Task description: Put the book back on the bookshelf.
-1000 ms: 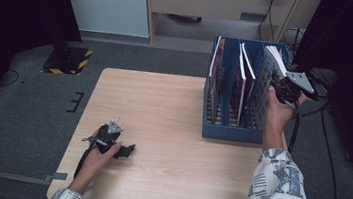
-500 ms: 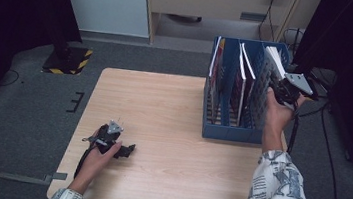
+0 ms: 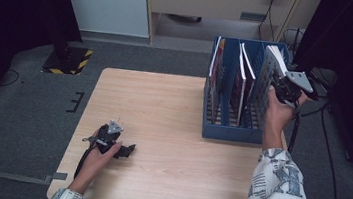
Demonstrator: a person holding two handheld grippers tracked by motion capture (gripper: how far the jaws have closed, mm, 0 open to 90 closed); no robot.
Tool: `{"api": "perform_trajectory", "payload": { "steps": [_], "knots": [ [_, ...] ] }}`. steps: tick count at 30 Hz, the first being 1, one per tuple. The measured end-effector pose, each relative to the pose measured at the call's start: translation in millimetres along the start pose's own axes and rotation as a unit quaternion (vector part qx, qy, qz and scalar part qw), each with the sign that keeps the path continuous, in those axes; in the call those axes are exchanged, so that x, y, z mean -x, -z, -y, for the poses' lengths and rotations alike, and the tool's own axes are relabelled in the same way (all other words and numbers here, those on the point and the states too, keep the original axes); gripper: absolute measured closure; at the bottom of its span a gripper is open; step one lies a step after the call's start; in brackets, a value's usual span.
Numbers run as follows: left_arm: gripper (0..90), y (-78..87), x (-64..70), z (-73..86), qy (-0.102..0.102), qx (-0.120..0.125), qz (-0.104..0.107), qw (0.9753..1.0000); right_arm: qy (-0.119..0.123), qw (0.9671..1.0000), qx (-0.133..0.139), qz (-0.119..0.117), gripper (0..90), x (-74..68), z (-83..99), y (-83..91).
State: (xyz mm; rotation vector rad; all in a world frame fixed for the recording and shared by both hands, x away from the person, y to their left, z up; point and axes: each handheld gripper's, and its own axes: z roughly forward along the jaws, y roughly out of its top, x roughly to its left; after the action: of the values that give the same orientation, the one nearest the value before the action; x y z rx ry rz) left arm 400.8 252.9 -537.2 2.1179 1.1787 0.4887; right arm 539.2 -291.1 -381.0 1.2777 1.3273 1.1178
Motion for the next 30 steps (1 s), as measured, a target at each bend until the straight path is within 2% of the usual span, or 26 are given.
{"api": "perform_trajectory", "payload": {
  "steps": [6,10,17,22,30],
  "knots": [
    [0.0,-0.1,0.0,-0.1,0.000,0.000,0.000,1.0000,-0.012,0.9999,0.005,-0.006,73.1,-0.1,5.9,-0.4],
    [0.0,-0.1,0.1,-0.2,0.000,0.000,0.000,1.0000,-0.008,0.9999,0.004,-0.011,72.9,-5.2,8.0,0.4],
    [0.0,-0.1,0.1,-0.2,0.000,0.000,0.000,1.0000,0.000,0.9995,0.000,-0.032,70.9,-17.0,9.5,1.9],
    [0.0,-0.1,0.1,-0.2,0.000,0.000,0.000,1.0000,0.003,0.9992,-0.005,-0.039,65.1,-18.0,9.1,2.4],
    [0.0,-0.1,0.2,-0.2,0.000,0.000,0.000,1.0000,-0.005,0.9984,-0.003,-0.057,52.7,-16.4,6.0,6.7]
  ]
}}
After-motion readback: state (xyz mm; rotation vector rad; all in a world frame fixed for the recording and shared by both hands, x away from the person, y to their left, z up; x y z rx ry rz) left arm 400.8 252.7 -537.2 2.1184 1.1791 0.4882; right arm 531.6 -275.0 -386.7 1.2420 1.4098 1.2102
